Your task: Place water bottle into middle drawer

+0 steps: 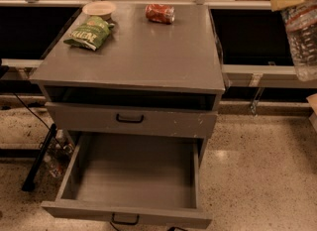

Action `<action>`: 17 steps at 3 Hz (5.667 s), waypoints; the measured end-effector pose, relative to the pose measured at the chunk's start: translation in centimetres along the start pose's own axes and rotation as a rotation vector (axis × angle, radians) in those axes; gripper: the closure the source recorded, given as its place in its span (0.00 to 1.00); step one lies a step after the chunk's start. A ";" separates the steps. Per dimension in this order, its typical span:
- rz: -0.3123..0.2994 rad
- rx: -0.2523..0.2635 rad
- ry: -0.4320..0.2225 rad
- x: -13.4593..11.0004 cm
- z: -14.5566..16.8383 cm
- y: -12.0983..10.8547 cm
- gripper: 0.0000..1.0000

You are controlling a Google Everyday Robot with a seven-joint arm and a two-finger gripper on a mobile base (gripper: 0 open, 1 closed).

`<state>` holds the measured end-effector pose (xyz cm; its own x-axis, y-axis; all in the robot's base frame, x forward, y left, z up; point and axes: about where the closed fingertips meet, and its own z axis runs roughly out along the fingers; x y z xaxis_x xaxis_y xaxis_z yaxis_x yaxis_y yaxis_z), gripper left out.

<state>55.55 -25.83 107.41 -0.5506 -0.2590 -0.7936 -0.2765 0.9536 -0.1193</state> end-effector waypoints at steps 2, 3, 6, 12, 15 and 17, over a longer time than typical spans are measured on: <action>0.062 -0.120 0.136 10.2 3.3 4.7 1.00; 0.062 -0.120 0.136 10.2 3.4 4.7 1.00; 0.056 -0.345 0.110 11.9 9.1 15.7 1.00; 0.079 -0.507 0.316 25.1 20.9 24.6 1.00; 0.221 -0.631 0.150 25.5 26.9 27.9 1.00; 0.265 -0.638 0.150 27.1 28.0 28.6 1.00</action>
Offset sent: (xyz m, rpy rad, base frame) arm -0.0539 0.0430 -0.1541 0.0872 0.2544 0.0870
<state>54.79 -1.25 65.83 -0.7532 -0.0930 -0.6512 -0.5005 0.7234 0.4756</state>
